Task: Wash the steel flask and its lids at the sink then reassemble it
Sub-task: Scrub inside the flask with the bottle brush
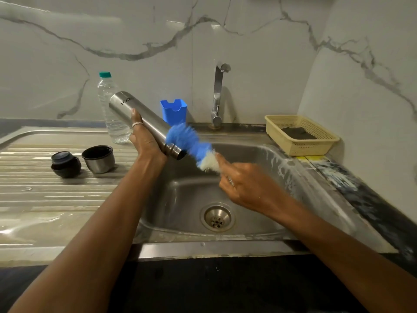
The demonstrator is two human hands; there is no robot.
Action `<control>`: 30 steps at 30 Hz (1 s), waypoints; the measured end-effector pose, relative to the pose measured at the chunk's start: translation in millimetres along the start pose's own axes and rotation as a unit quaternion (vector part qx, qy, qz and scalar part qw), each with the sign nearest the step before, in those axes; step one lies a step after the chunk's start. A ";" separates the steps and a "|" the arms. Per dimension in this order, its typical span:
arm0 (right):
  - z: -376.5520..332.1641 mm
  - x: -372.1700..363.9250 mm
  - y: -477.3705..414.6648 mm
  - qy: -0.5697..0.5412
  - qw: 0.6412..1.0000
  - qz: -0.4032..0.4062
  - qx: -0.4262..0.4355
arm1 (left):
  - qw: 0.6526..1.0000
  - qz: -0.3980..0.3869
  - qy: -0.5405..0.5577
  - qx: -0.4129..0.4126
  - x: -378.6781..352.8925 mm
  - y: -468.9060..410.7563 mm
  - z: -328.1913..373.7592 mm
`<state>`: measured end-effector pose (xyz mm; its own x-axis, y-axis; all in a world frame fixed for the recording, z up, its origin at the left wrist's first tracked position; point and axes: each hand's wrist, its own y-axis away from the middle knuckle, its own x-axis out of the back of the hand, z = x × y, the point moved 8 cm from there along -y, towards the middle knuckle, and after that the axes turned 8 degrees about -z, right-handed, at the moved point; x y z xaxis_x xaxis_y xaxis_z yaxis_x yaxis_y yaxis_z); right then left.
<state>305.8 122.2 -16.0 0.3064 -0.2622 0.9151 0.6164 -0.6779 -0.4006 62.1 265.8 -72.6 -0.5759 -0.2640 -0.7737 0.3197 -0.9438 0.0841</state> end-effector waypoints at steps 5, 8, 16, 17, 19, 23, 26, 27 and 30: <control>12.1 1.8 -1.7 0.000 1.000 0.023 0.000 | 1.000 -0.023 0.010 -0.014 -3.5 0.9 7.3; 0.2 -4.0 0.5 0.007 0.999 0.013 0.040 | 0.999 -0.032 0.015 0.004 -6.1 6.2 3.8; -5.0 -8.2 1.2 0.019 0.998 0.025 0.058 | 0.996 -0.069 0.044 0.025 -18.6 12.7 2.0; -1.1 -6.0 -0.2 0.012 0.998 0.036 0.048 | 0.995 -0.084 0.051 0.035 -21.7 13.9 0.7; 7.2 -1.1 -1.4 0.008 0.998 0.055 0.025 | 0.994 -0.091 0.042 0.032 -20.3 9.5 2.7; -5.4 -11.1 1.2 0.025 0.997 0.020 0.070 | 0.994 -0.099 0.035 0.024 -20.8 8.4 4.5; 3.2 -5.7 -2.6 0.015 0.998 0.044 0.042 | 0.995 -0.080 0.047 0.023 -18.1 4.0 0.3; 3.1 -5.5 -3.1 0.017 0.998 0.045 0.041 | 0.997 -0.065 0.045 0.019 -14.2 2.0 0.5; 1.7 -7.5 -1.4 0.027 0.998 0.037 0.046 | 0.997 -0.048 0.064 0.017 -10.9 1.3 1.4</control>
<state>303.8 126.2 -22.3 0.3147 -0.3472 0.8834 0.6588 -0.5901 -0.4666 67.8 267.1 -63.2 -0.5006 -0.1458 -0.8533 0.2404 -0.9704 0.0248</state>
